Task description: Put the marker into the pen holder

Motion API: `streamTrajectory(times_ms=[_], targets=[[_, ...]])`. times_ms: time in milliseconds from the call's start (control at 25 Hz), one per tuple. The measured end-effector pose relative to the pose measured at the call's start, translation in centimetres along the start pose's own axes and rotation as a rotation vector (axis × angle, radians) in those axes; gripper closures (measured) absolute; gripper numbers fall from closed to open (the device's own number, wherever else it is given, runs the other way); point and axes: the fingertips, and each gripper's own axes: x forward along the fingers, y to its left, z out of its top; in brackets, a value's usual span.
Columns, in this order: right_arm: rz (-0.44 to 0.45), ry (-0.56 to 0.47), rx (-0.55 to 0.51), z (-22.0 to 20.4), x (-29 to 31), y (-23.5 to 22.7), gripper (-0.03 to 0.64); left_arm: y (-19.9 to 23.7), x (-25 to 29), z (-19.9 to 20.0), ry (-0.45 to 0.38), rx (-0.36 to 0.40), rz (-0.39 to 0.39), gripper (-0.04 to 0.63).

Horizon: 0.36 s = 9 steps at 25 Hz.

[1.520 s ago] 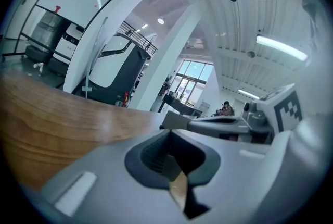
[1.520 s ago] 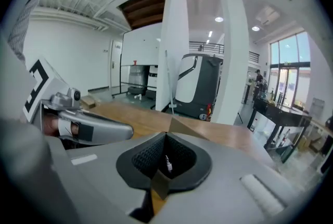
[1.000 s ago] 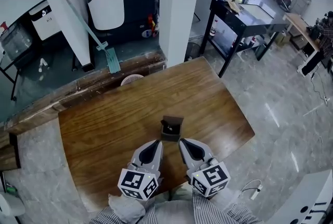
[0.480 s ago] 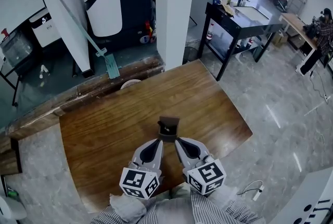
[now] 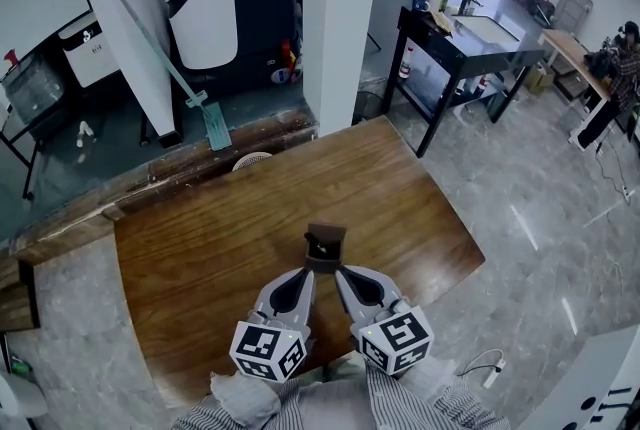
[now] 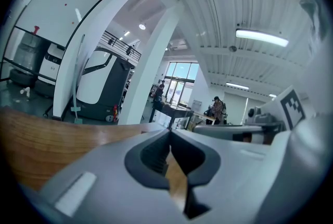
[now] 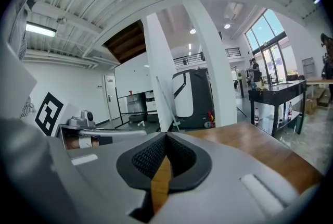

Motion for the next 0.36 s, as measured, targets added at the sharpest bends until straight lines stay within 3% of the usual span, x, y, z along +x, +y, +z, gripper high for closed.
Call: streamTrajectory(times_ms=[360], targets=[[-0.012, 0.011, -0.019, 0.01, -0.29, 0.17, 0.618, -0.46, -0.23, 0.32, -0.004, 0.006, -0.012, 0.591]])
